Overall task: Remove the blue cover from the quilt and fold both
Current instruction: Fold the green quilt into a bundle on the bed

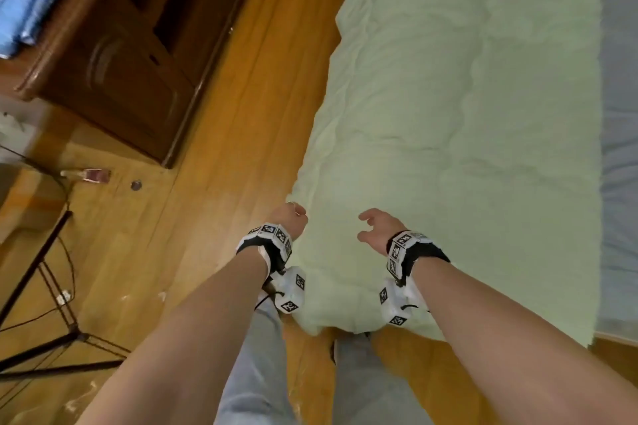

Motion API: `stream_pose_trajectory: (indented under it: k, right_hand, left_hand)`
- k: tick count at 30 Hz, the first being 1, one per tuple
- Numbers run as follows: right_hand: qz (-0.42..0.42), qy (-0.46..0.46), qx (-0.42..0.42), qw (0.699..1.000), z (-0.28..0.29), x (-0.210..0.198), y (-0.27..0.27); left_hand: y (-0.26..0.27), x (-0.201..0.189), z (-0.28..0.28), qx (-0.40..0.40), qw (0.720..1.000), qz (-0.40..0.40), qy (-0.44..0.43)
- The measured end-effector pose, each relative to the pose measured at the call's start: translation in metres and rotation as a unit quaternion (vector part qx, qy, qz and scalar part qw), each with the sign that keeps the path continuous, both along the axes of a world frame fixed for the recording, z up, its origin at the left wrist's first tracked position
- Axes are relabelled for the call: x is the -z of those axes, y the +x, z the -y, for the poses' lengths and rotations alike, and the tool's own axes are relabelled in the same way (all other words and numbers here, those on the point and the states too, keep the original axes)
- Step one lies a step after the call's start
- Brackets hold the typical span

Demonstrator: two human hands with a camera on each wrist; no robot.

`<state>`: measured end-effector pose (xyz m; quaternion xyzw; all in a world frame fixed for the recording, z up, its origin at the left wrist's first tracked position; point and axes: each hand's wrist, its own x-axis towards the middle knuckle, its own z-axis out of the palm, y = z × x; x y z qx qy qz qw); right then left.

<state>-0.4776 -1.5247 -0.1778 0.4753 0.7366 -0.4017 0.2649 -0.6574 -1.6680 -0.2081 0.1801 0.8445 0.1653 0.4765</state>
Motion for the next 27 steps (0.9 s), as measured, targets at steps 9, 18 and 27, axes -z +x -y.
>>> stream_pose_trajectory:
  k: [9,18,27]
  right_hand:
    - [0.064,-0.036,0.026,0.997,0.111,0.019,0.093]
    - [0.034,0.05,0.16,0.985,0.05,-0.046,0.234]
    - [0.062,0.042,0.289,0.954,-0.08,-0.034,0.51]
  left_hand:
    - [0.082,0.019,0.104,0.064,0.996,0.026,-0.061]
    - [0.198,-0.063,0.004,0.27,0.959,-0.083,0.027]
    - [0.434,-0.069,-0.155,0.352,0.927,-0.123,0.044]
